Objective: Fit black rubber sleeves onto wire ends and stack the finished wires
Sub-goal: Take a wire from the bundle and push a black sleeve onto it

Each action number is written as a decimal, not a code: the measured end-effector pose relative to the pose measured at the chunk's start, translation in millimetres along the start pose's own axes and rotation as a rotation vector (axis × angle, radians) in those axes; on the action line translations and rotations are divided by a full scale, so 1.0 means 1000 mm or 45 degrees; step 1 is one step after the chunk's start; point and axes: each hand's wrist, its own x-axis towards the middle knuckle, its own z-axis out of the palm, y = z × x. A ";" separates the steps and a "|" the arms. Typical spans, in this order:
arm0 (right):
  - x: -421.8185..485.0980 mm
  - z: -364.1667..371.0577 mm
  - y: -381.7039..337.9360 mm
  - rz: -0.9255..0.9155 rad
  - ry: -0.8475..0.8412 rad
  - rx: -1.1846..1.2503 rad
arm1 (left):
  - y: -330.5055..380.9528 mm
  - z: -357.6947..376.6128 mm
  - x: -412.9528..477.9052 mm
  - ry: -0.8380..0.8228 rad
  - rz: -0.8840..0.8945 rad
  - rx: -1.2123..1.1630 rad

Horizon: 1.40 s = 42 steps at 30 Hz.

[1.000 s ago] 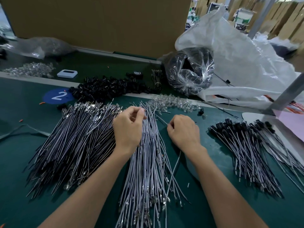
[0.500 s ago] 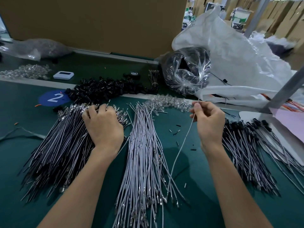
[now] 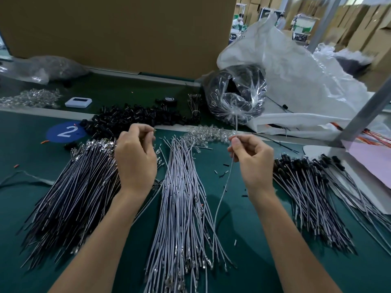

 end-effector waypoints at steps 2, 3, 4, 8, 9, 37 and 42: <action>-0.003 0.002 -0.002 0.050 -0.058 0.078 | 0.009 -0.001 0.000 0.066 0.192 0.029; -0.003 0.003 -0.003 0.077 -0.088 0.117 | 0.013 -0.001 -0.001 0.099 0.293 0.051; -0.004 0.004 -0.004 0.107 -0.116 0.154 | 0.016 0.000 -0.002 0.123 0.367 0.039; -0.005 0.003 -0.007 0.204 -0.180 0.247 | 0.023 0.001 -0.005 0.124 0.442 -0.230; -0.005 0.003 -0.007 0.227 -0.189 0.261 | 0.025 0.001 -0.006 0.097 0.481 -0.288; -0.007 -0.002 -0.013 0.515 -0.709 0.527 | 0.050 0.012 -0.048 -0.082 0.485 -0.461; -0.009 0.003 -0.013 0.361 -0.621 0.467 | 0.043 0.012 -0.036 -0.353 -0.407 -0.918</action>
